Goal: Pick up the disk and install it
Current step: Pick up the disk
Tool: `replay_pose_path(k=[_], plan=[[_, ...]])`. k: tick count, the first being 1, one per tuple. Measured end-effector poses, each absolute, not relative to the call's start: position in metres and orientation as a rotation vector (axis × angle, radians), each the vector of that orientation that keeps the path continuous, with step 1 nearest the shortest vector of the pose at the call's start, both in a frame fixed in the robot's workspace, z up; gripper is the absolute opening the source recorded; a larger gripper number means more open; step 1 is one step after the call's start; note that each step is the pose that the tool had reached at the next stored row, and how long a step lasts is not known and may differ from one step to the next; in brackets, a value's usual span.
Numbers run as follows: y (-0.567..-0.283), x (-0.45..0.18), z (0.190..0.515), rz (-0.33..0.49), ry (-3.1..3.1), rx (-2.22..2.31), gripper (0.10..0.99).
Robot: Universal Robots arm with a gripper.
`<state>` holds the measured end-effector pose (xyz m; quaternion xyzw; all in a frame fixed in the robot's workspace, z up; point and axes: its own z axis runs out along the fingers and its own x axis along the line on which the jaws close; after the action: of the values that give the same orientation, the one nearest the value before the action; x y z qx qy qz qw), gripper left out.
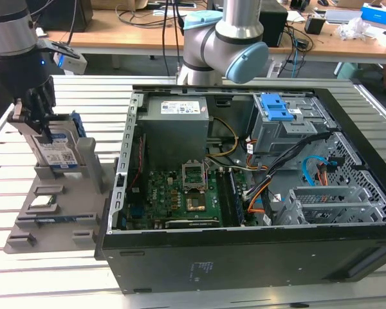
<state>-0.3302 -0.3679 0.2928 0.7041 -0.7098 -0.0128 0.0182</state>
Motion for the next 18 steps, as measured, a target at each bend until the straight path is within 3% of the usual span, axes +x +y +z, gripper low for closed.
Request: replay_pose_path(k=[18], plan=[[-0.368, -0.33, 0.318, -0.04, -2.204, 2.187, 0.361]])
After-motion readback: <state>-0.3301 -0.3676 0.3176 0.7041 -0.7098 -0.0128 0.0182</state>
